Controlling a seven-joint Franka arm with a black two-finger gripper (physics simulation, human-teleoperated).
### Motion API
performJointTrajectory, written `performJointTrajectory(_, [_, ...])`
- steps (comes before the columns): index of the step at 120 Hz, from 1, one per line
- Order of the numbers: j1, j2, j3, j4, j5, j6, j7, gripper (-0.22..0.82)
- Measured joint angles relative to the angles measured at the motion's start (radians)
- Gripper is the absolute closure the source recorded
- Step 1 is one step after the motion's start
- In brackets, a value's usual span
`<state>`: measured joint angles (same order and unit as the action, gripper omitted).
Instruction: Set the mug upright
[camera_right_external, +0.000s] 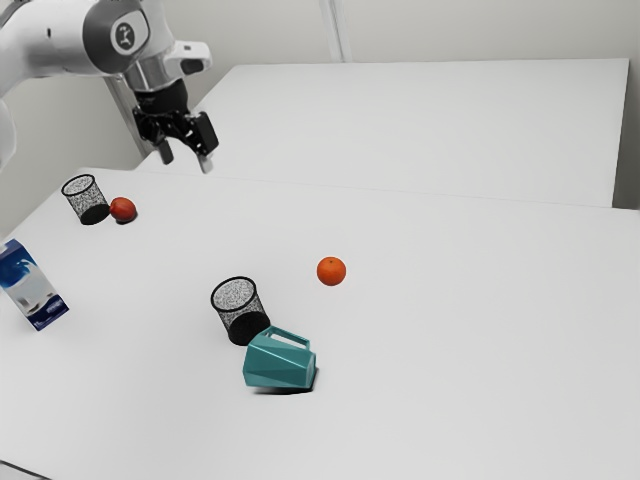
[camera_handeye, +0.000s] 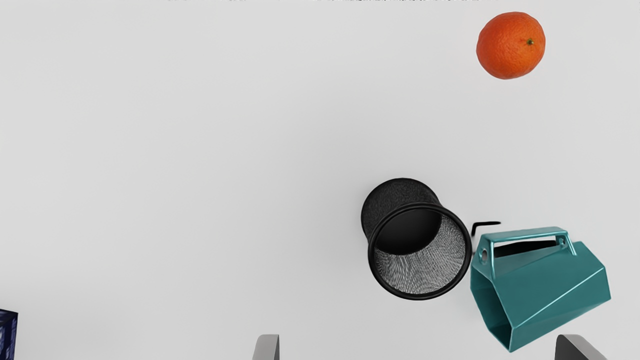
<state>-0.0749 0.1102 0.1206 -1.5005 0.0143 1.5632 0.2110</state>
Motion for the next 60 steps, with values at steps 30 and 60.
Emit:
performJointTrajectory(30, [-0.021, -0.122, 0.083, -0.208, -0.156, 0.057, 0.016, 0.00])
performJointTrajectory(60, [0.008, -0.274, 0.232, -0.552, -0.459, 0.081, 0.023, 0.00])
